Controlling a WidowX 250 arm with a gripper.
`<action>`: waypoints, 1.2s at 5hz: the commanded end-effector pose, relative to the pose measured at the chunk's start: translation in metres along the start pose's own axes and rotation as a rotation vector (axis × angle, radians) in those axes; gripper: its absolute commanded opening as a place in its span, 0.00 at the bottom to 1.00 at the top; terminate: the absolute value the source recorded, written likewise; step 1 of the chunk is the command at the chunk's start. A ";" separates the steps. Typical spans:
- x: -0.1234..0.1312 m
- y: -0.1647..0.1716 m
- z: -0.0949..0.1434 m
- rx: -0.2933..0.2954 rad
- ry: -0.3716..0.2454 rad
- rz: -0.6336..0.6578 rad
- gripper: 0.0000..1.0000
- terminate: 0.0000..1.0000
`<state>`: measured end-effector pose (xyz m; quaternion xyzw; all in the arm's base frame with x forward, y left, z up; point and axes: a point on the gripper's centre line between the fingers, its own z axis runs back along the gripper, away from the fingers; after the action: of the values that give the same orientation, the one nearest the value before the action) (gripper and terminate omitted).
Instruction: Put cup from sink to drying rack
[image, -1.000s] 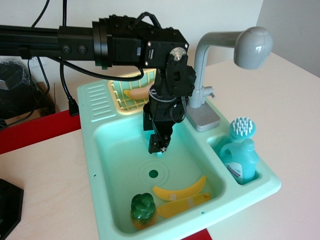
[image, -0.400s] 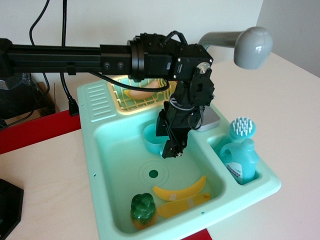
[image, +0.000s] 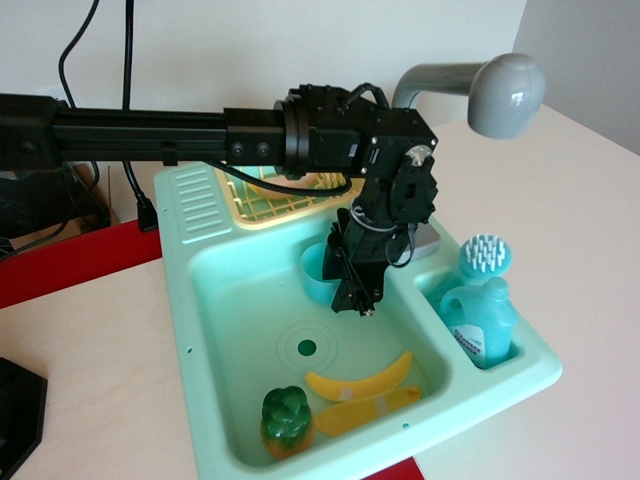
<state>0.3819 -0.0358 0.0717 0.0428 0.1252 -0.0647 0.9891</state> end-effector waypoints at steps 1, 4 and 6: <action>-0.008 0.003 0.013 -0.001 -0.062 0.021 0.00 0.00; -0.023 0.006 0.022 0.008 -0.092 0.019 0.00 0.00; -0.033 0.047 0.112 0.027 -0.269 0.085 0.00 0.00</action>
<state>0.3877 0.0201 0.1754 0.0458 0.0288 -0.0091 0.9985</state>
